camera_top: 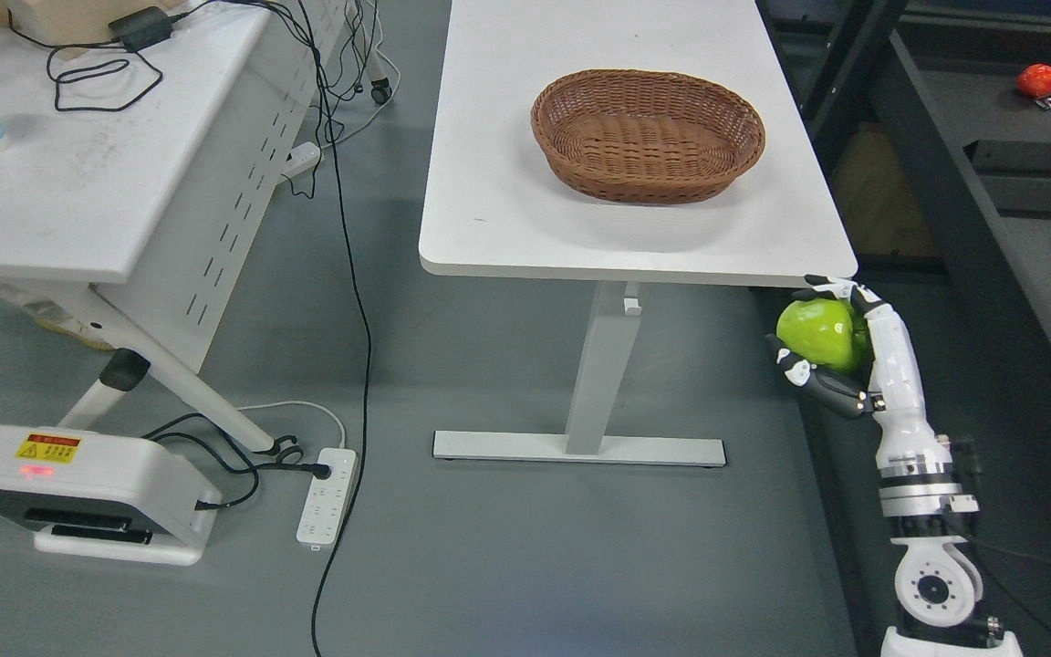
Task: Place green apple on left shelf middle layer
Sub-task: 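Carry the green apple in the right hand toward the black shelf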
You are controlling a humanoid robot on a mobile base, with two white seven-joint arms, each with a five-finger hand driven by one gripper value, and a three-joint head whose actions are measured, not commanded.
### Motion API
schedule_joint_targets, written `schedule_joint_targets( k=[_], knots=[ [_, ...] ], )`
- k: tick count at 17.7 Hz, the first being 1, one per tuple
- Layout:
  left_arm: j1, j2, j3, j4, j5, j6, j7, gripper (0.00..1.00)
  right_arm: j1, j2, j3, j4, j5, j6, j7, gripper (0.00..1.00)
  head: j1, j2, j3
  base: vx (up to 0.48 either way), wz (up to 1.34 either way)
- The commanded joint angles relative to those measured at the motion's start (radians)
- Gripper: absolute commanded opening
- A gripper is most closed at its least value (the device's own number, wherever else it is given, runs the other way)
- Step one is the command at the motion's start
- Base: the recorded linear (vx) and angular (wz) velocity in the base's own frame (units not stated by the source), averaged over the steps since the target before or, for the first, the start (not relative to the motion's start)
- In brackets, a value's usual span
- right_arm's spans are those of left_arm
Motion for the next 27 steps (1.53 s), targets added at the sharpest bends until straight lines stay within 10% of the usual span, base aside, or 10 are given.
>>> schedule_joint_targets(
  k=[1, 27],
  knots=[
    [-0.021, 0.017, 0.000, 0.000, 0.000, -0.001, -0.001, 1.00, 0.014, -0.008, 0.058, 0.002, 0.006, -0.005, 0.001, 0.00, 0.0000, 0.000, 0.000, -0.166, 0.09],
    [-0.021, 0.017, 0.000, 0.000, 0.000, -0.001, -0.001, 1.00, 0.014, -0.010, 0.050, 0.003, 0.010, 0.012, 0.001, 0.00, 0.0000, 0.000, 0.000, -0.207, -0.36]
  ],
)
